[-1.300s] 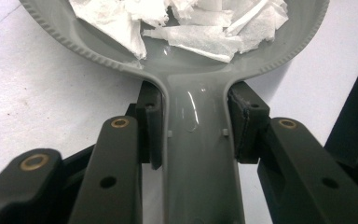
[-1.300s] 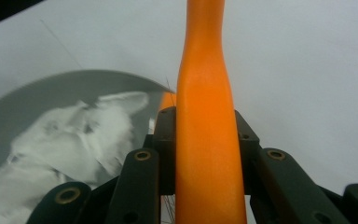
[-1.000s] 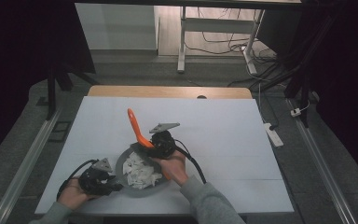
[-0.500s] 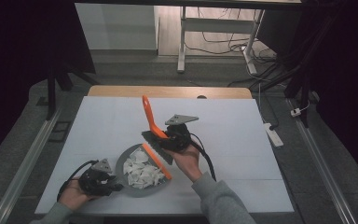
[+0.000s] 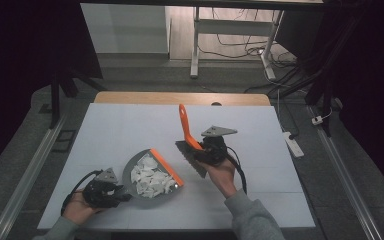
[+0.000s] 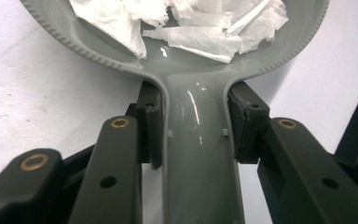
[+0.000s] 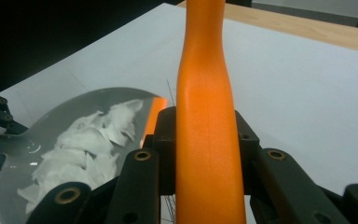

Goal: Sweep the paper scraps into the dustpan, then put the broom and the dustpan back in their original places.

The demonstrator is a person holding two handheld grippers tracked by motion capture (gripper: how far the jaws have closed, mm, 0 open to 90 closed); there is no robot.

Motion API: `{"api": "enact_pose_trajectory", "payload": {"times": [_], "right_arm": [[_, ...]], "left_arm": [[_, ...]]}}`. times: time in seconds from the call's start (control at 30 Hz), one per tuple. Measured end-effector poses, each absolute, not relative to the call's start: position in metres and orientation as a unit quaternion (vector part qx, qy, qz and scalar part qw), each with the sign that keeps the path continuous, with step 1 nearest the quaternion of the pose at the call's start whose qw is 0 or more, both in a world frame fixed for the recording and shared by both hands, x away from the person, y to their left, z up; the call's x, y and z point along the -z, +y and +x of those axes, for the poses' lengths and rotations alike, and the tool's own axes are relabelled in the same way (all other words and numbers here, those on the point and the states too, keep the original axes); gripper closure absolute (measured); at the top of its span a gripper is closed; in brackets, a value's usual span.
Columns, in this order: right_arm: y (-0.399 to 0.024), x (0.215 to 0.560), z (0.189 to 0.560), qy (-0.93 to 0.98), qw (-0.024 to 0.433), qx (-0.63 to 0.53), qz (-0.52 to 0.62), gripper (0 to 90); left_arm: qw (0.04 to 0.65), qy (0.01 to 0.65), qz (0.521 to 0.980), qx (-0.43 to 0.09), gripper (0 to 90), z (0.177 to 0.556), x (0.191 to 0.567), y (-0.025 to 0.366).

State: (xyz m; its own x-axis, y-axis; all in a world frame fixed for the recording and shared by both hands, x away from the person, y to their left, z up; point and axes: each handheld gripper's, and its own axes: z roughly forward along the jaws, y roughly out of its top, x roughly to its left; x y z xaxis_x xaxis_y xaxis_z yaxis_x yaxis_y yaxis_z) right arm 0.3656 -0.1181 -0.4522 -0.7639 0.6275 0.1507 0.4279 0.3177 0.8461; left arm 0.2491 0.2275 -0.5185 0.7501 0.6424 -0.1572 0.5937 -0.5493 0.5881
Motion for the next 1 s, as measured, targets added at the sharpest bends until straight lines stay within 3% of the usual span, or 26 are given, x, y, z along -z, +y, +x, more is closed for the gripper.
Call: {"api": "enact_pose_trajectory", "payload": {"times": [1.0], "right_arm": [[-0.212, 0.453, 0.345, 0.796, 0.103, -0.48, 0.353, 70.7]], "left_arm": [[0.345, 0.444, 0.823, -0.082, 61.6, 0.252, 0.51, 0.236]]}}
